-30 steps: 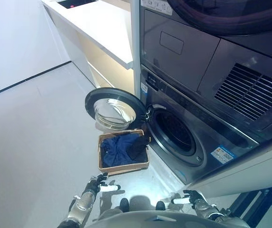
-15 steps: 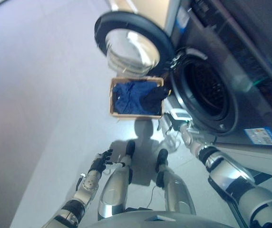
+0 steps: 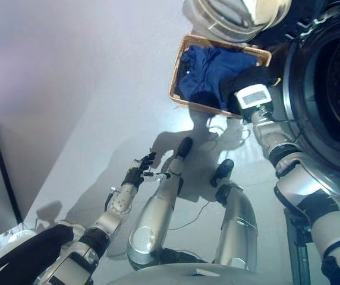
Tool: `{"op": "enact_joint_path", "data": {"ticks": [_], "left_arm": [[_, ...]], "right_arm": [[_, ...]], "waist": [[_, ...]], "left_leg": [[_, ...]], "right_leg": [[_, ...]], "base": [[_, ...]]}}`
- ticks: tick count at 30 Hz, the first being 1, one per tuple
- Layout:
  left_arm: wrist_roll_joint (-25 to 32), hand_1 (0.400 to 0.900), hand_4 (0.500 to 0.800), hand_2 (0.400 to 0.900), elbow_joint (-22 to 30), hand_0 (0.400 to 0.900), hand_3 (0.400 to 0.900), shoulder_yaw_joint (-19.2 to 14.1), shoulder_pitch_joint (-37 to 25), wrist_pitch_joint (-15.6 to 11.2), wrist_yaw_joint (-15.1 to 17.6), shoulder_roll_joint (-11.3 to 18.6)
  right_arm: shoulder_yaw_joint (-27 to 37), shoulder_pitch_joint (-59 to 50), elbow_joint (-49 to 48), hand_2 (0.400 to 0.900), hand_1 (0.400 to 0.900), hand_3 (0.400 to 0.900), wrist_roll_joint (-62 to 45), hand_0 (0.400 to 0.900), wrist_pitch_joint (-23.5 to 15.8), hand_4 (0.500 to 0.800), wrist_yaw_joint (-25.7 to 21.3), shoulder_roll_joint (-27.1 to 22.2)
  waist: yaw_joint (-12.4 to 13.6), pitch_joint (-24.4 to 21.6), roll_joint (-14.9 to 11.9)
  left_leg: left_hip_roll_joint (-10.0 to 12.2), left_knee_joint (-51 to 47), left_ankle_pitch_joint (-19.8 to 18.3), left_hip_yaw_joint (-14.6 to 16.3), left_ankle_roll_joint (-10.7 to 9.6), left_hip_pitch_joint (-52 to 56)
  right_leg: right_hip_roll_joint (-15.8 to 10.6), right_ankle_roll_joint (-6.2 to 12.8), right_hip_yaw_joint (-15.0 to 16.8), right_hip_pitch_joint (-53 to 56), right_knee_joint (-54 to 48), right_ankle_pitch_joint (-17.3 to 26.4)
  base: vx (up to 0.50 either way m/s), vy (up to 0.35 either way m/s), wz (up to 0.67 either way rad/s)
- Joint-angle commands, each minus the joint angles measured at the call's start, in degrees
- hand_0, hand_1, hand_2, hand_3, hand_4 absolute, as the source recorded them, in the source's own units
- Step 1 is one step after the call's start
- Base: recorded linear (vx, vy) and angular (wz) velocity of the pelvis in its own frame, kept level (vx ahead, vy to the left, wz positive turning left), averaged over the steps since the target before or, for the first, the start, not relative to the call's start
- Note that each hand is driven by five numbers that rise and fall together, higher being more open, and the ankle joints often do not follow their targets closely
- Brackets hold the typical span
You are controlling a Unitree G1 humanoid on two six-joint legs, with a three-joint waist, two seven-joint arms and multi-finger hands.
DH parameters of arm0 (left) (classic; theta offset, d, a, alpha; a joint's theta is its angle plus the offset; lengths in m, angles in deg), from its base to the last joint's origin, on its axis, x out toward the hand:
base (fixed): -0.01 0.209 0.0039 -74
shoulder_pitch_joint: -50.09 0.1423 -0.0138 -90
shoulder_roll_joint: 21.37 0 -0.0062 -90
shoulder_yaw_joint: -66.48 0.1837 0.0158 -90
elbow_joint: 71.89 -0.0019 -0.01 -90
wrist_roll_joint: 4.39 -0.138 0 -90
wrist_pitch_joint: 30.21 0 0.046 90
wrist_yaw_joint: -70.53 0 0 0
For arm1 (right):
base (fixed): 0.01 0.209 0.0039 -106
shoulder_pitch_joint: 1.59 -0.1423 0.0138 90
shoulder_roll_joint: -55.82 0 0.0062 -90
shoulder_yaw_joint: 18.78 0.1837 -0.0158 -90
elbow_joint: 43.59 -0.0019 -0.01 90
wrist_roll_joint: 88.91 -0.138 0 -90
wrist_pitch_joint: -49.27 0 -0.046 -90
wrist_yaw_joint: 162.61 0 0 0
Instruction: Put the clothes in the basket into the washing machine.
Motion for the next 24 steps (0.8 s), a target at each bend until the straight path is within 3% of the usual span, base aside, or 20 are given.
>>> {"op": "enact_joint_path", "data": {"ticks": [1,4,13,19,24], "left_arm": [[0.78,0.9,0.8,0.9,3.15,0.9,0.9,1.75,2.28,-2.17,1.3,2.17],[1.05,0.9,0.8,0.9,4.75,0.9,0.9,1.99,2.02,-2.36,1.46,2.58],[1.32,0.9,0.8,0.9,11.22,0.9,0.9,2.54,2.13,-2.9,1.04,3.89],[2.34,0.9,0.8,0.9,16.13,0.9,0.9,1.55,4.05,-4.06,0.84,5.02],[3.43,0.9,0.8,0.9,20.9,0.9,0.9,-0.42,6.82,-4.88,1.44,6.28]], "right_arm": [[-1.72,-5.61,-0.14,0.9,0.9,0.9,-0.03,0.9,3.4,0.8,-4.96,-7.17],[-2.95,-8.18,0.48,0.9,0.9,0.9,0.73,0.9,4.16,0.8,-5.59,-9.59],[-5.46,-13.61,0.89,0.9,0.9,0.9,0.88,0.9,4.55,0.8,-5.14,-15.96],[-7.62,-15.3,1.27,0.9,0.9,0.9,2.52,0.9,4.86,0.8,-5.37,-21.51],[-10.14,-17.15,1.46,0.9,0.9,0.9,4.8,0.9,5.53,0.8,-5.28,-26.36]], "waist": [[0.39,-0.71,2.89],[0.79,-0.41,3.72],[1.97,-0.13,6.63],[2.15,-0.61,8.48],[2.39,-1.8,9.16]], "left_leg": [[-2.94,8.84,-8.09,2.27,2.07,-4.05],[-4.11,11.73,-10.84,2.65,2.39,-5.89],[-6.93,18.0,-12.18,3.44,3.04,-14.92],[-9.96,25.98,-14.06,4.56,3.67,-23.53],[-11.49,33.73,-16.5,5.98,4.1,-30.52]], "right_leg": [[-1.32,4.53,1.82,-0.61,-3.68,6.45],[-2.39,5.19,2.75,-2.83,0.17,3.66],[-5.55,5.27,4.31,-12.59,9.77,0.6],[-8.44,5.16,6.88,-21.82,19.62,-2.18],[-11.14,3.94,10.48,-29.02,27.34,-5.04]], "base": [[0.11,0.029,0.09],[0.08,0.048,0.07],[0.0,0.047,0.08],[-0.03,0.071,0.16],[-0.02,0.051,0.11]]}}
